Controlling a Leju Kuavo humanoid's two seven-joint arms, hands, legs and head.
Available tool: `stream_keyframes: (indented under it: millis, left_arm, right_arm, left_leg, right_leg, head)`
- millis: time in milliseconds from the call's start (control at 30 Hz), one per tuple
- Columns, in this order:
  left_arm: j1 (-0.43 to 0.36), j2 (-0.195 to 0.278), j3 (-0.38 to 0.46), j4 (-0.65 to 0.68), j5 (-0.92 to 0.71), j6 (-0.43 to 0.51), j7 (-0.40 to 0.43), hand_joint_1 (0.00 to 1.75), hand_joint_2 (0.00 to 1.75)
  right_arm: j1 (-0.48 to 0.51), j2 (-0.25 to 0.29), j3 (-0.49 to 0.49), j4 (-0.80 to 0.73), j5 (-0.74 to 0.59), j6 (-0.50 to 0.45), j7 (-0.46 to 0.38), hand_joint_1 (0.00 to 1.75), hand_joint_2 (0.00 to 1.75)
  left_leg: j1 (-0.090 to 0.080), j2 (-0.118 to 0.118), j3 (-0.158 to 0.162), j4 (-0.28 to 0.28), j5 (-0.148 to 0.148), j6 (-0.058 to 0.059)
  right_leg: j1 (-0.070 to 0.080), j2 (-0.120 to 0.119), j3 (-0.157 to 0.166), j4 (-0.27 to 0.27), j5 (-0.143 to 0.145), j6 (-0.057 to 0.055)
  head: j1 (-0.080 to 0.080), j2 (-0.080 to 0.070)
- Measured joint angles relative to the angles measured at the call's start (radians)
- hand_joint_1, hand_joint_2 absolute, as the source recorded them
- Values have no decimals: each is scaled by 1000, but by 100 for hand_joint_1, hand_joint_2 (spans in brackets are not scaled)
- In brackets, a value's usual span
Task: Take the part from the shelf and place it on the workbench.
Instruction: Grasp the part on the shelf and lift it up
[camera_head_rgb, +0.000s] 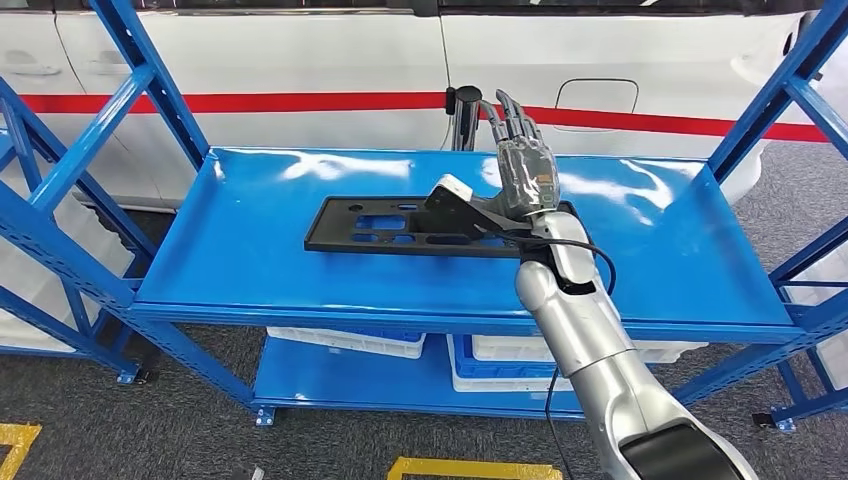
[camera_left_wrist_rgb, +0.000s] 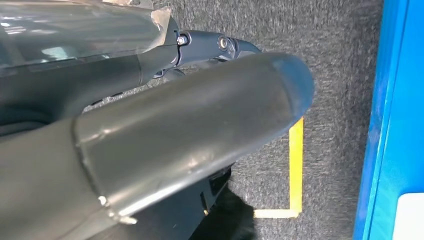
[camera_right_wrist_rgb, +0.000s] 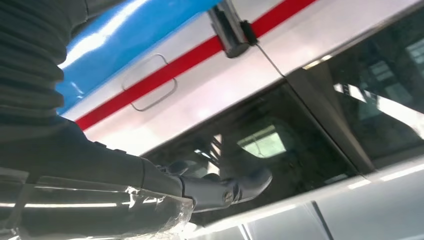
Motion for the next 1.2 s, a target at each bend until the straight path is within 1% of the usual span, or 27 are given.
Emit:
stream_keyframes:
  millis: [33,67,100,133,167,200,233,300,367,433,500,533,567,600,667,700,733,767,833,900,933,967,1033,1067,1100,1133,1200]
  left_arm:
    - [1,-1,0,0,2,3,0,0,0]
    - [3,-2,0,0,6,10,1,0,0]
    - [5,-2,0,0,10,22,1,0,0]
    - [7,-2,2,0,15,39,2,0,0]
    - [7,-1,6,0,20,61,2,0,0]
    - [7,-1,12,0,26,84,3,0,0]
    - [7,0,21,0,33,106,6,0,0]
    - [12,2,41,0,47,144,15,0,0]
    - [20,7,61,1,58,173,26,0,0]
    - [28,11,79,1,65,188,35,0,0]
    - [36,13,94,1,70,195,39,0,0]
    - [42,14,99,1,71,197,40,0,0]
    - [47,15,103,1,71,198,41,0,0]
    - [50,16,106,1,71,199,42,0,0]
    - [53,18,114,1,72,207,48,0,0]
    - [53,20,119,2,72,213,52,0,0]
    - [54,22,123,2,72,220,56,0,0]
    - [55,24,126,2,72,225,60,0,0]
    - [59,25,131,3,72,234,66,0,0]
    - [67,26,139,3,72,250,77,0,0]
    - [70,26,143,3,72,259,84,0,0]
    - [73,27,146,3,72,266,91,0,0]
    - [76,27,150,4,71,273,99,0,0]
    - [77,27,150,4,71,273,101,0,0]
    - [79,28,151,4,71,273,103,0,0]
    - [81,28,151,4,71,273,104,0,0]
    - [84,28,153,5,71,273,105,0,0]
  right_arm:
    - [17,-8,-5,-8,-2,4,-4,0,175]
    - [35,-15,-9,-20,-5,7,-10,0,175]
    - [54,-20,-12,-35,-11,9,-18,0,175]
    - [70,-25,-15,-55,-18,9,-26,0,175]
    - [86,-28,-16,-76,-28,10,-34,0,175]
    - [100,-31,-16,-100,-38,13,-42,0,175]
    - [115,-33,-16,-125,-47,17,-48,0,175]
    - [145,-37,-15,-177,-65,32,-58,0,175]
    - [170,-42,-12,-235,-79,49,-68,0,175]
    - [192,-45,-4,-291,-83,65,-74,0,175]
    - [215,-49,6,-335,-83,75,-75,0,175]
    - [228,-52,10,-351,-83,78,-75,0,175]
    - [238,-54,12,-364,-83,80,-75,0,175]
    - [246,-56,14,-374,-84,81,-75,0,175]
    - [256,-62,19,-397,-88,81,-81,0,175]
    - [262,-66,24,-410,-90,81,-87,0,175]
    - [270,-72,30,-424,-92,80,-94,0,175]
    - [280,-77,37,-439,-92,78,-100,0,175]
    - [303,-87,50,-469,-91,76,-108,0,175]
    - [327,-97,64,-506,-98,74,-113,0,175]
    - [338,-104,71,-524,-104,74,-115,0,175]
    - [350,-111,78,-540,-110,73,-116,0,175]
    - [375,-126,88,-559,-117,71,-118,0,175]
    - [387,-132,92,-565,-118,71,-119,0,175]
    - [396,-137,95,-570,-118,70,-120,0,175]
    - [402,-141,98,-574,-119,70,-121,0,175]
    - [406,-147,102,-583,-119,69,-123,0,175]
  left_leg:
    - [3,-2,5,1,-6,-5]
    - [7,-4,10,2,-13,-12]
    - [13,-6,16,5,-21,-19]
    - [18,-7,21,10,-32,-28]
    - [21,-7,26,18,-43,-38]
    - [22,-6,28,25,-55,-48]
    - [22,-5,28,31,-66,-57]
    - [21,-3,28,38,-77,-69]
    - [26,3,24,61,-87,-78]
    - [30,9,-21,148,-126,-88]
    - [30,12,-103,281,-185,-95]
    - [30,13,-137,324,-198,-95]
    - [30,13,-157,338,-194,-93]
    - [29,13,-161,325,-175,-89]
    - [24,14,-117,204,-95,-71]
    - [20,16,-91,142,-62,-60]
    - [14,17,-69,90,-42,-49]
    - [9,17,-59,64,-38,-41]
    - [1,15,-57,59,-48,-32]
    - [5,13,-44,41,-28,-23]
    - [8,14,-37,32,-18,-19]
    - [11,14,-30,24,-10,-17]
    - [10,14,-29,23,-9,-17]
    - [10,12,-29,23,-10,-17]
    - [10,10,-30,24,-11,-19]
    - [10,9,-29,25,-12,-21]
    - [11,7,-28,33,-19,-30]
  right_leg:
    - [-6,0,-32,29,-16,4]
    - [-12,-1,-48,25,-16,13]
    - [-19,-2,-45,-17,8,26]
    - [-28,-4,-28,-89,52,47]
    - [-33,-9,-10,-157,95,61]
    - [-35,-14,6,-208,123,62]
    - [-34,-18,17,-234,140,55]
    - [-29,-19,23,-234,139,19]
    - [-32,-15,30,-232,140,1]
    - [-31,-14,38,-232,133,-12]
    - [-26,-14,43,-232,126,-22]
    - [-22,-14,46,-232,123,-26]
    - [-18,-14,48,-232,120,-29]
    - [-15,-13,52,-232,118,-30]
    - [-10,-12,60,-233,112,-31]
    - [-7,-12,65,-234,110,-30]
    - [-6,-12,69,-235,107,-28]
    - [-6,-12,71,-236,105,-25]
    - [-8,-12,73,-239,101,-16]
    - [-5,-12,70,-229,95,-8]
    - [-4,-12,60,-206,81,-8]
    - [-3,-11,38,-159,58,-9]
    - [-8,-11,-28,-24,-1,-12]
    - [-10,-11,-59,34,-21,-9]
    - [-13,-11,-73,57,-25,-2]
    - [-16,-11,-66,39,-13,8]
    - [-23,-12,0,-99,45,30]
  head:
    - [0,0]
    - [0,0]
    - [0,0]
    - [1,0]
    - [2,0]
    - [4,0]
    - [5,0]
    - [5,0]
    - [2,0]
    - [-1,0]
    - [-3,0]
    - [-3,0]
    - [-3,0]
    - [-3,0]
    - [-3,0]
    - [-1,0]
    - [1,0]
    - [1,0]
    - [0,0]
    - [-1,0]
    - [0,0]
    - [1,0]
    - [2,0]
    - [2,0]
    - [2,0]
    - [2,0]
    - [3,0]
